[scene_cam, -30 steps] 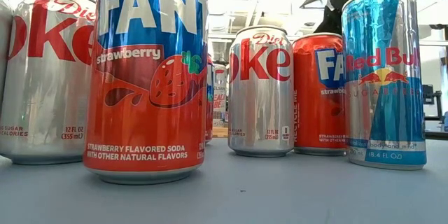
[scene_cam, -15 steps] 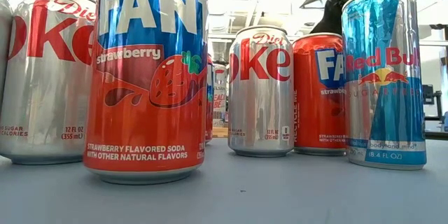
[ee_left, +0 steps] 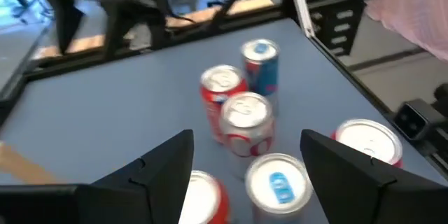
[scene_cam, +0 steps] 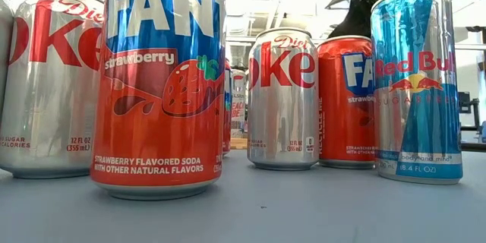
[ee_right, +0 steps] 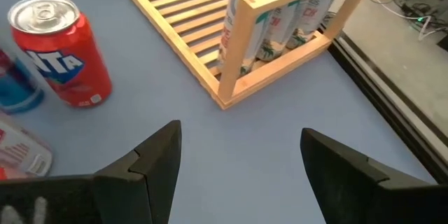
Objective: Place canned beverage on shelf
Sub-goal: Put the left blue soda can on the shelf aligned with the other blue soda can
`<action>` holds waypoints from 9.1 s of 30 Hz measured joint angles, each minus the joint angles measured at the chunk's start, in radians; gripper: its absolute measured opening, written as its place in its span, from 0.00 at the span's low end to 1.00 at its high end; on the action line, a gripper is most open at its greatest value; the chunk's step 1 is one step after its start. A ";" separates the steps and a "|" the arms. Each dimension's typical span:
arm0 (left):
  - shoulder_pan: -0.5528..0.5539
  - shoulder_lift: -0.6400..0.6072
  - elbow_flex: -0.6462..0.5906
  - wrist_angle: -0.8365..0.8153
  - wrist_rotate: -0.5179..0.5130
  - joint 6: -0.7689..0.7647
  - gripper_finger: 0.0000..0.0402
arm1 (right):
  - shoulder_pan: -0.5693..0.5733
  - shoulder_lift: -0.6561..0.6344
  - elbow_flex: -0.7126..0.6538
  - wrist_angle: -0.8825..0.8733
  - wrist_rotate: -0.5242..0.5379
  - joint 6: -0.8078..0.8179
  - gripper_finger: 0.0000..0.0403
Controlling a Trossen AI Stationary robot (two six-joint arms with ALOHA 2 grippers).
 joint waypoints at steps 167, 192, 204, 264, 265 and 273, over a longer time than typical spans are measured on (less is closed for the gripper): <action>0.377 0.193 0.250 -0.802 0.276 0.358 0.53 | 0.006 0.000 0.000 -0.041 -0.058 0.025 0.69; 0.378 0.538 0.254 -0.756 0.235 0.786 0.57 | 0.006 0.000 0.000 -0.044 -0.058 0.014 0.69; 0.378 0.542 0.251 -0.723 0.263 0.789 0.57 | 0.006 0.000 0.000 -0.046 -0.058 -0.006 0.69; -0.093 0.545 0.237 -0.873 -1.143 1.113 0.53 | 0.006 0.000 0.000 -0.020 -0.058 0.025 0.69; -0.093 0.545 0.215 -0.859 -1.163 1.137 0.53 | 0.006 0.000 0.000 -0.020 -0.058 0.025 0.69; -0.107 0.545 0.059 -0.725 -1.220 1.161 0.53 | 0.006 0.000 0.000 -0.019 -0.058 0.026 0.69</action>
